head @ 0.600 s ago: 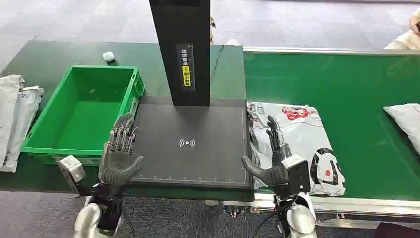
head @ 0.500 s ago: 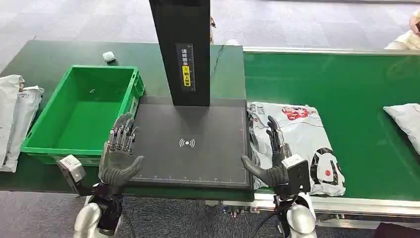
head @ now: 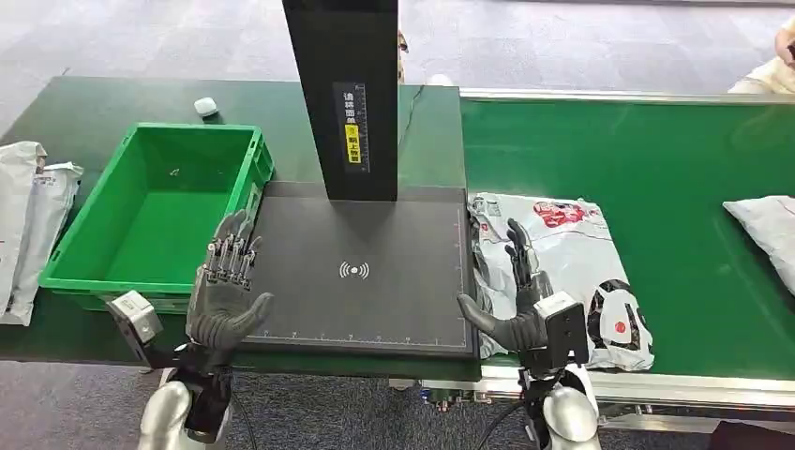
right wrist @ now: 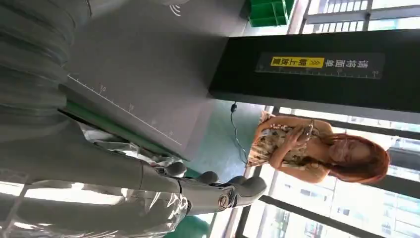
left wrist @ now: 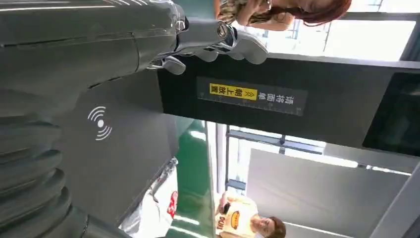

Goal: Moved the parcel from conveyor to table for the left to box.

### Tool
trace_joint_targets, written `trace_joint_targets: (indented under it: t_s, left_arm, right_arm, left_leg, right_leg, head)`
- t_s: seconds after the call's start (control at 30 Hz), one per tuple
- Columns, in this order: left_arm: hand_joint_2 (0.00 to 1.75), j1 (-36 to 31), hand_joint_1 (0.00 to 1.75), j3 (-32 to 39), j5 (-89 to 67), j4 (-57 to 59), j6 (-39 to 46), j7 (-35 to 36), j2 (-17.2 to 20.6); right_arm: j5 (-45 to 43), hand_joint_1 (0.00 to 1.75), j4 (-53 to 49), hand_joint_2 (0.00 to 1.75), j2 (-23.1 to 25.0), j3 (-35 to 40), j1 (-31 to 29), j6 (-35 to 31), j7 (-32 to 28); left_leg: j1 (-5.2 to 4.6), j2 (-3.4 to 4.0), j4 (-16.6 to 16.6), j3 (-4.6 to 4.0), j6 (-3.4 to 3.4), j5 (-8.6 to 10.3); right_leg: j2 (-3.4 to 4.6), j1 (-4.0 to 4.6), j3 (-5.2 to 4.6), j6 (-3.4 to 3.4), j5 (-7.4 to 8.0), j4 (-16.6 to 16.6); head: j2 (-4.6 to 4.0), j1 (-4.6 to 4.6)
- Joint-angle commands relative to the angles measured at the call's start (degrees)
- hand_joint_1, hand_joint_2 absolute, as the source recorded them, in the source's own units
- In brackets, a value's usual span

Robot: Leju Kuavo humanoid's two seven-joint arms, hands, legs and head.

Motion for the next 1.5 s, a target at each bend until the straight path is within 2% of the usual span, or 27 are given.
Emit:
trace_joint_targets:
  t_s: [0.03, 0.2, 0.23, 0.3, 0.33, 0.37, 0.4, 0.43, 0.47, 0.5, 0.53, 0.6, 0.67, 0.7, 0.73, 0.8, 0.87, 1.0, 1.1, 1.13, 1.2, 1.23, 1.37, 1.4, 1.5]
  left_arm:
    - [1.75, -2.8, 0.00, 0.0, -0.5, 2.4, -0.1, 0.0, 0.8]
    - [1.75, -2.8, 0.00, 0.0, -0.5, 2.4, -0.1, 0.0, 0.8]
    - [1.75, -3.3, 0.00, 0.7, -0.5, 3.7, -0.1, -0.2, 0.3]
    - [1.75, -3.3, 0.00, 0.7, -0.6, 3.7, 0.0, -0.2, 0.3]
    - [1.75, -2.0, 0.00, 1.8, -3.1, 1.8, 0.9, 0.1, -0.1]
    - [1.75, -1.0, 0.00, 2.3, -3.8, 0.3, 1.1, 0.1, -0.4]
    - [1.75, -0.2, 0.00, 2.6, -4.1, -1.0, 0.8, 0.1, -0.6]
    - [1.75, -0.3, 0.00, 2.6, -4.0, -1.0, 0.6, 0.1, -0.6]
    - [1.75, -0.3, 0.00, 1.3, -3.4, -0.1, 0.5, -0.3, 1.2]
    - [1.75, -2.8, 0.00, -0.4, -2.5, 3.1, 0.8, -1.5, 3.4]
    - [1.75, -4.2, 0.00, -0.8, -2.4, 5.2, 1.1, -1.1, 4.0]
    - [1.75, -4.2, 0.00, -0.8, -2.4, 5.3, 1.1, -1.1, 4.1]
    - [1.75, -4.3, 0.00, -1.2, -2.2, 5.5, 1.1, -1.3, 4.7]
    - [1.75, -4.3, 0.00, -1.1, -2.0, 5.5, 1.1, -1.4, 4.8]
    - [1.75, -4.3, 0.00, -1.1, -2.0, 5.5, 1.1, -1.4, 4.8]
    - [1.75, -4.3, 0.00, -1.1, -2.0, 5.4, 1.1, -1.4, 4.8]
    - [1.75, -4.3, 0.00, -1.1, -2.0, 5.4, 1.2, -1.4, 4.8]
    - [1.75, -4.2, 0.00, -1.2, -2.0, 5.3, 1.2, -1.4, 4.8]
    - [1.75, -3.3, 0.00, -1.1, -1.9, 4.1, 1.6, -1.4, 5.6]
    - [1.75, -2.9, 0.00, -1.0, -1.8, 3.8, 1.7, -1.4, 5.8]
    - [1.75, -2.5, 0.00, -0.8, -1.5, 3.6, 2.0, -1.5, 6.4]
    - [1.75, -2.5, 0.00, -0.8, -1.3, 3.5, 2.2, -1.7, 6.7]
    - [1.75, -2.1, 0.00, -0.7, -1.0, 3.2, 2.4, -1.7, 7.0]
    - [1.75, -1.9, 0.00, -0.7, -0.9, 2.8, 2.4, -1.7, 7.0]
    - [1.75, -1.8, 0.00, -0.8, -0.6, 2.4, 2.5, -1.4, 6.9]
  right_arm:
    - [0.1, 0.00, 0.9, 1.75, -0.6, -1.7, -1.1, 0.0, 0.2]
    - [0.1, 0.00, 0.9, 1.75, -0.6, -1.7, -1.1, 0.0, 0.2]
    - [3.2, 0.00, 1.8, 1.75, -0.9, -1.7, -2.2, -2.5, 0.8]
    - [3.2, 0.00, 1.7, 1.75, -0.9, -1.8, -2.3, -2.5, 0.9]
    - [21.3, 0.00, -0.3, 1.75, -3.4, -3.1, -5.3, -11.5, 12.5]
    - [25.7, 0.00, 0.0, 1.75, -3.9, -4.6, -7.2, -12.3, 16.2]
    - [31.2, 0.00, 2.9, 1.75, -5.7, -5.7, -10.9, -11.2, 20.4]
    - [33.8, 0.00, 11.2, 1.75, -9.4, -9.0, -18.0, -12.3, 21.8]
    - [32.4, 0.00, 21.3, 1.75, -15.2, -13.3, -24.0, -12.7, 18.7]
    - [28.5, 0.00, 36.2, 1.75, -24.5, -15.1, -25.2, -0.8, 24.6]
    - [27.2, 0.00, 42.3, 1.75, -30.1, -9.2, -21.6, 7.4, 26.5]
    - [26.8, 0.00, 42.2, 1.75, -30.8, -8.5, -20.9, 8.3, 26.2]
    - [24.1, 0.00, 40.4, 1.75, -34.2, -4.8, -19.0, 12.5, 26.2]
    - [23.4, 0.00, 39.6, 1.75, -34.6, -4.5, -18.4, 12.6, 26.2]
    - [23.1, 0.00, 39.4, 1.75, -34.8, -4.4, -18.3, 12.7, 26.3]
    - [22.8, 0.00, 39.0, 1.75, -34.9, -4.2, -18.4, 12.9, 26.7]
    - [22.7, 0.00, 39.0, 1.75, -34.7, -4.2, -18.5, 13.0, 26.8]
    - [22.8, 0.00, 38.8, 1.75, -34.9, -3.5, -18.6, 13.7, 27.1]
    - [20.6, 0.00, 34.7, 1.75, -38.8, 1.1, -16.0, 17.4, 27.3]
    - [20.3, 0.00, 33.1, 1.75, -39.6, 1.9, -14.9, 18.0, 27.4]
    - [20.2, 0.00, 32.1, 1.75, -40.7, 3.4, -15.4, 18.7, 27.6]
    - [19.9, 1.75, 32.9, 1.75, -40.8, 4.2, -16.7, 18.8, 27.5]
    - [19.5, 1.75, 34.6, 1.75, -39.4, 5.8, -19.6, 18.3, 27.5]
    - [19.5, 1.75, 35.1, 1.75, -39.2, 6.0, -19.9, 18.0, 27.5]
    - [19.4, 1.75, 34.0, 1.75, -39.0, 6.8, -19.0, 16.3, 27.5]
  left_leg:
    - [0.00, -0.08, -0.1, 0.15, 0.01, -0.01]
    - [0.00, -0.15, -0.1, 0.35, 0.01, -0.05]
    - [0.00, -0.13, -0.1, 0.31, 0.01, -0.05]
    - [0.01, -0.07, -0.1, 0.10, 0.00, -0.01]
    - [0.01, -0.13, -0.1, 0.36, 0.00, -0.06]
    - [0.00, -0.12, -0.1, 0.30, 0.00, -0.04]
    - [0.00, -0.11, -0.1, 0.29, 0.00, -0.04]
    - [0.01, -0.11, -0.1, 0.27, 0.00, -0.05]
    - [0.00, -0.08, -0.1, 0.23, 0.00, -0.04]
    - [0.00, -0.09, -0.1, 0.23, 0.00, -0.03]
    - [0.00, -0.10, -0.1, 0.35, 0.01, -0.03]
    - [0.00, -0.08, -0.1, 0.22, 0.01, -0.02]
    - [-0.04, 0.04, -0.1, 0.35, 0.05, -0.07]
    - [-0.02, 0.01, -0.2, 0.49, 0.10, 0.02]
    - [0.01, -0.73, -0.1, 0.39, 0.32, 0.16]
    - [-0.09, -0.62, 0.0, 0.33, 0.31, 0.08]
    - [-0.09, -0.86, 0.0, 0.33, 0.33, 0.05]
    - [-0.10, -0.63, 0.0, 0.19, 0.38, 0.01]
    - [-0.10, -0.61, 0.0, 0.32, 0.38, -0.03]
    - [-0.10, -0.65, 0.1, 0.14, 0.39, 0.00]
    - [-0.10, -0.69, 0.0, 0.26, 0.39, -0.02]
    - [-0.11, -0.69, 0.0, 0.44, 0.38, -0.07]
    - [-0.12, -0.45, 0.1, 0.13, 0.41, -0.04]
    - [-0.12, -0.40, 0.0, 0.34, 0.40, -0.09]
    - [-0.09, -0.50, 0.1, 0.18, 0.41, -0.03]
  right_leg:
    - [-0.11, 0.01, 0.17, -0.02, -0.04, -0.1]
    - [-0.19, 0.02, 0.40, -0.04, -0.10, -0.1]
    - [-0.17, 0.01, 0.34, -0.04, -0.10, -0.1]
    - [-0.09, 0.01, 0.12, -0.02, -0.03, 0.0]
    - [-0.17, 0.03, 0.40, -0.04, -0.11, -0.1]
    - [-0.16, 0.01, 0.33, -0.03, -0.09, -0.1]
    - [-0.15, 0.01, 0.31, -0.03, -0.09, -0.1]
    - [-0.14, 0.03, 0.31, -0.03, -0.09, -0.1]
    - [-0.11, 0.01, 0.25, -0.03, -0.07, -0.1]
    - [-0.11, 0.01, 0.26, -0.02, -0.07, -0.1]
    - [-0.14, 0.01, 0.37, -0.03, -0.07, -0.1]
    - [-0.11, 0.01, 0.25, -0.02, -0.06, -0.1]
    - [0.00, -0.03, 0.35, 0.00, -0.06, -0.1]
    - [-0.04, -0.10, 0.52, 0.08, 0.10, -0.3]
    - [-0.84, -0.10, 0.72, 0.26, -0.01, -0.3]
    - [-0.65, -0.14, 0.61, 0.25, 0.02, -0.2]
    - [-0.92, -0.13, 0.67, 0.27, -0.09, -0.2]
    - [-0.65, -0.20, 0.44, 0.32, -0.05, -0.1]
    - [-0.65, -0.20, 0.57, 0.31, -0.09, -0.2]
    - [-0.68, -0.21, 0.39, 0.34, -0.07, -0.1]
    - [-0.73, -0.22, 0.52, 0.32, -0.11, -0.2]
    - [-0.74, -0.23, 0.70, 0.29, -0.17, -0.2]
    - [-0.47, -0.24, 0.35, 0.39, -0.05, -0.1]
    - [-0.44, -0.24, 0.54, 0.35, -0.08, -0.1]
    - [-0.53, -0.21, 0.44, 0.38, -0.05, -0.1]
  head:
    - [0.00, 0.00]
    - [0.00, 0.00]
    - [0.00, -0.02]
    - [0.00, 0.00]
    - [0.00, 0.00]
    - [0.00, 0.00]
    - [0.00, 0.00]
    - [0.00, 0.00]
    - [0.00, 0.00]
    - [0.00, 0.00]
    - [0.00, 0.00]
    - [0.00, 0.00]
    - [0.00, 0.00]
    - [0.00, -0.02]
    - [0.00, 0.00]
    - [0.00, 0.00]
    - [0.00, 0.00]
    - [0.00, 0.00]
    - [0.00, 0.00]
    - [0.00, 0.00]
    - [0.00, 0.00]
    - [0.00, 0.00]
    - [0.00, -0.02]
    - [0.00, 0.02]
    - [0.00, 0.02]
